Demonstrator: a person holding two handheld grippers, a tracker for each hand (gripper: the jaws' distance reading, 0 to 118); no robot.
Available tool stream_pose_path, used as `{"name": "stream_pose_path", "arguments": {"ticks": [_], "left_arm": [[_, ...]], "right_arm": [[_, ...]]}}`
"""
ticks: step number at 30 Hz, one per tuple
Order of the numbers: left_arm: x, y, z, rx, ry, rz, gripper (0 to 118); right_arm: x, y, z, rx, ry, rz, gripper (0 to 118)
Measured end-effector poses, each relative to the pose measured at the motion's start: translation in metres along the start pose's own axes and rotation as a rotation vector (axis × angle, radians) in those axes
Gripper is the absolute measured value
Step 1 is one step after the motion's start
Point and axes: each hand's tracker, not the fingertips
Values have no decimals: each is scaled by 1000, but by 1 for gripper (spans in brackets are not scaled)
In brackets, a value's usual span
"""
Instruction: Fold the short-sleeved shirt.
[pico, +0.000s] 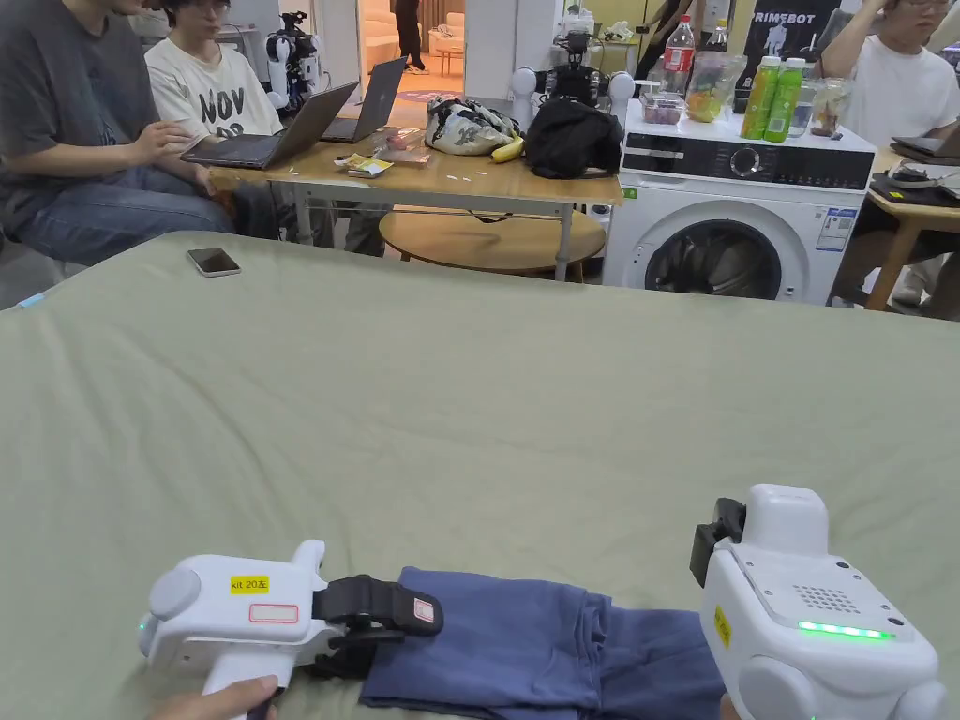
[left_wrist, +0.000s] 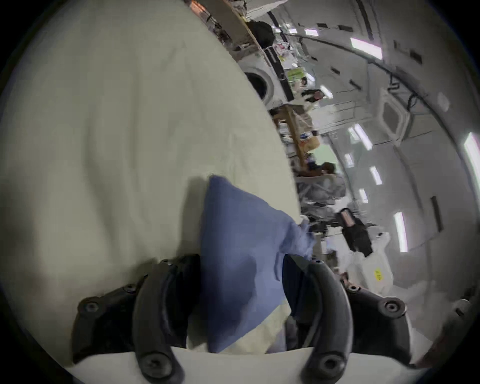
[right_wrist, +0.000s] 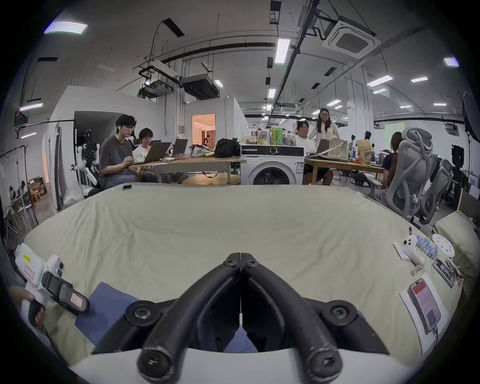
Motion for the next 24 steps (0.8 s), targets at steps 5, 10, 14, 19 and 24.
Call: {"name": "stream_pose_path", "arguments": {"ticks": [5,10,14,19,24], "left_arm": [[2,-2,-17,39,98,-4,10],[8,-6,-9,49,66,-15,4],[34,-6,9,80,46,-82,4],[72,3,58,145,93,-151,4],[102,5,100,203,280,-194,4]], "right_arm": [[2,-3,0,-13,-4,-2,0],[7,-2,1,-7,-17,-2,0],[13,1,4,2,-28,-1,0],[18,6,5,8,-35,1,0],[15,9,1,18,-34,4,0]]}}
